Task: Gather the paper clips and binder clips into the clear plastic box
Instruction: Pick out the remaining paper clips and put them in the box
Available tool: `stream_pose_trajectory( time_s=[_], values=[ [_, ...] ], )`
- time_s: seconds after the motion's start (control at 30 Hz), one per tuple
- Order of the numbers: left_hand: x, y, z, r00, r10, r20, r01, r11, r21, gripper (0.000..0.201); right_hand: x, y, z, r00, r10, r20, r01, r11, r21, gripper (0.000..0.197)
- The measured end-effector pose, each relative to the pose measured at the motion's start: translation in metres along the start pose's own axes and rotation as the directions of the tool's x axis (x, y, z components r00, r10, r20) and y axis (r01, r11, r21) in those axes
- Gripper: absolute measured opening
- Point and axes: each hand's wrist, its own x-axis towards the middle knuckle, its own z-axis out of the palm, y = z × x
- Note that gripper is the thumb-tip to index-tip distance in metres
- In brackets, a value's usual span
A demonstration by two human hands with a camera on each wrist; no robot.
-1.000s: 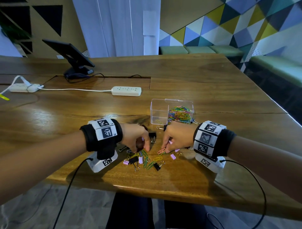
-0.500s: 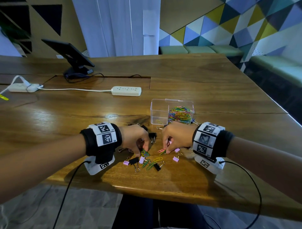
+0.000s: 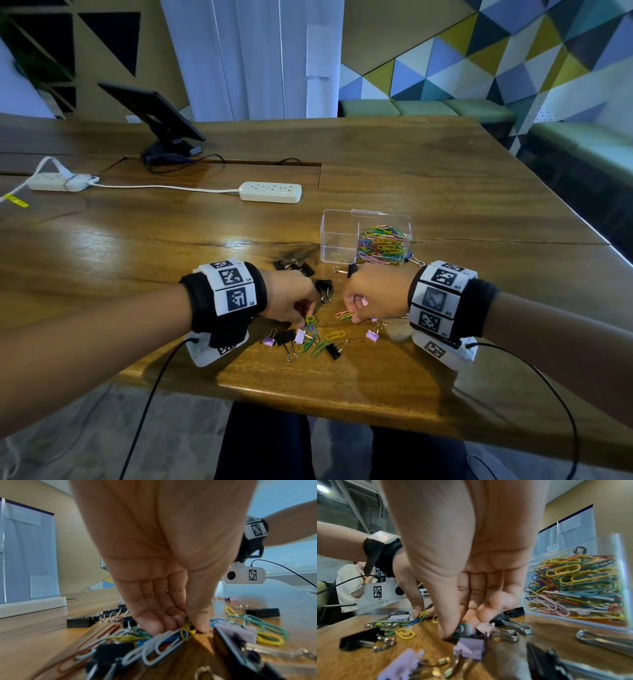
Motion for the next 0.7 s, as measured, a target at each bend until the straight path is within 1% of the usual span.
stream_pose_trajectory(
  time_s=[0.1, 0.2, 0.3, 0.4, 0.47, 0.53, 0.6, 0.7],
  values=[
    [0.001, 0.002, 0.001, 1.000, 0.002, 0.013, -0.003, 0.998, 0.061, 0.024, -0.003, 0.003, -0.006, 0.997, 0.026, -0.076, -0.023, 0.999, 0.036, 0.012],
    [0.001, 0.003, 0.001, 0.999, 0.030, 0.023, -0.032, 0.993, 0.117, 0.024, -0.008, 0.015, -0.023, 0.967, 0.112, -0.228, -0.091, 0.991, 0.101, 0.008],
    [0.001, 0.003, 0.004, 0.999, 0.053, 0.008, -0.054, 0.988, 0.147, 0.024, -0.018, 0.031, -0.042, 0.899, 0.235, -0.371, -0.195, 0.970, 0.142, 0.012],
    [0.002, 0.005, 0.003, 0.998, 0.056, -0.007, -0.054, 0.981, 0.184, 0.023, -0.025, 0.046, -0.053, 0.802, 0.353, -0.482, -0.290, 0.935, 0.203, 0.010],
    [0.005, 0.006, 0.000, 0.998, 0.054, -0.022, -0.049, 0.981, 0.189, 0.023, -0.027, 0.055, -0.056, 0.746, 0.427, -0.512, -0.345, 0.904, 0.251, 0.009],
    [0.006, 0.006, -0.004, 0.998, 0.054, -0.031, -0.048, 0.984, 0.174, 0.023, -0.027, 0.062, -0.056, 0.713, 0.478, -0.513, -0.374, 0.878, 0.298, 0.009],
    [0.007, 0.004, -0.007, 0.997, 0.064, -0.041, -0.057, 0.985, 0.164, 0.024, -0.026, 0.066, -0.055, 0.696, 0.518, -0.497, -0.388, 0.854, 0.347, 0.008],
    [0.009, 0.004, -0.009, 0.996, 0.080, -0.023, -0.074, 0.977, 0.200, 0.023, -0.024, 0.066, -0.053, 0.704, 0.525, -0.477, -0.376, 0.847, 0.377, 0.010]
  ],
)
